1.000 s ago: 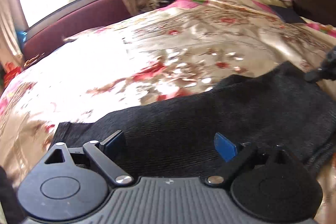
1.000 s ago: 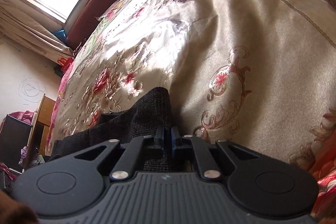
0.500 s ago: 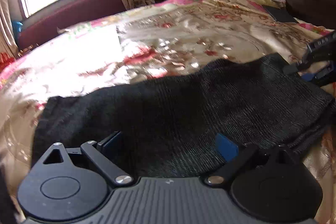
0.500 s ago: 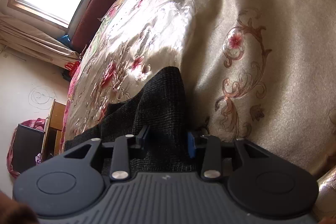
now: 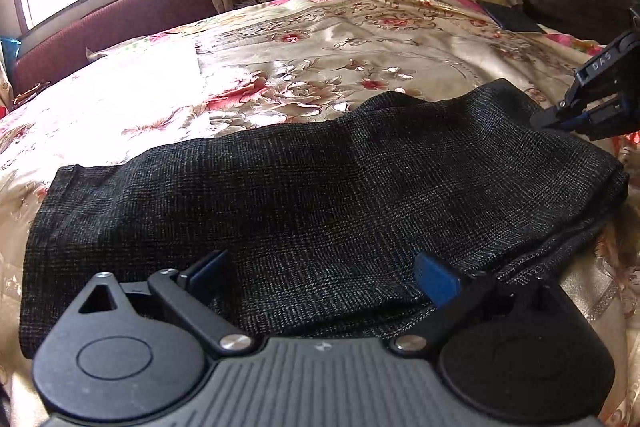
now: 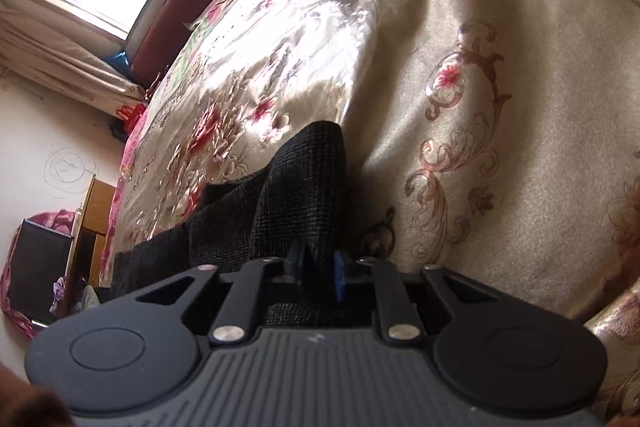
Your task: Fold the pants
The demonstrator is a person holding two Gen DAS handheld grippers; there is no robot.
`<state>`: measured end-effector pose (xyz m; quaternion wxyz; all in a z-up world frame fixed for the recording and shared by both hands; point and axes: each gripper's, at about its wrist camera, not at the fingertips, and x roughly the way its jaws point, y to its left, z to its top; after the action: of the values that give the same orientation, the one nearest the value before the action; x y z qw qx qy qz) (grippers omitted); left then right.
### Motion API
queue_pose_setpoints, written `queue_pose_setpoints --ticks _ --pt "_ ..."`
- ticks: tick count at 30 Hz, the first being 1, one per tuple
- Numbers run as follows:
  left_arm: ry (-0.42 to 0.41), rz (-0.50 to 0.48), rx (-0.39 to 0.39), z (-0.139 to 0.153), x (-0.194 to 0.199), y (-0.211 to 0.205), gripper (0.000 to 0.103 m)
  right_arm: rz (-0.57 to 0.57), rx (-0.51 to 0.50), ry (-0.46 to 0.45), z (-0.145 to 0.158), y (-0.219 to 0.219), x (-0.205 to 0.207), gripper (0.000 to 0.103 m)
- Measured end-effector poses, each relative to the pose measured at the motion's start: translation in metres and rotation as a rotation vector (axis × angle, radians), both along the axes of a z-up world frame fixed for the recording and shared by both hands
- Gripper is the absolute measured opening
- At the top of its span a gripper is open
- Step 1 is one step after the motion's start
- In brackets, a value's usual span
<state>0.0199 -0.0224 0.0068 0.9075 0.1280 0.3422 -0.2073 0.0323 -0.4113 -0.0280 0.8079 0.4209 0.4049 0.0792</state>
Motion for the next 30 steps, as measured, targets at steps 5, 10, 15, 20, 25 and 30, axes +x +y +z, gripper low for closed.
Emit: queue_pose_setpoints --ticks 5,10,15,20,25,30 --pt "-0.014 0.005 -0.008 -0.002 -0.002 0.000 0.103 0.006 -0.061 -0.029 0.015 -0.011 -0.009 0.010" --pt "-0.009 0.003 0.001 -0.001 -0.001 -0.001 0.103 0.004 -0.022 -0.031 -0.001 -0.017 -0.012 0.011" --pt "0.017 0.006 -0.032 0.009 -0.002 -0.001 0.103 0.085 0.045 -0.016 -0.009 -0.023 -0.019 0.041" --pt "0.030 -0.038 -0.062 0.016 -0.006 -0.014 0.103 0.162 0.101 -0.002 -0.023 -0.014 -0.017 0.046" --pt "0.054 -0.079 -0.026 0.011 -0.005 -0.038 0.103 0.185 0.140 -0.026 -0.029 0.001 -0.004 0.029" --pt "0.072 -0.105 0.004 0.005 -0.005 -0.047 0.103 0.169 0.125 -0.109 0.000 0.003 -0.025 0.011"
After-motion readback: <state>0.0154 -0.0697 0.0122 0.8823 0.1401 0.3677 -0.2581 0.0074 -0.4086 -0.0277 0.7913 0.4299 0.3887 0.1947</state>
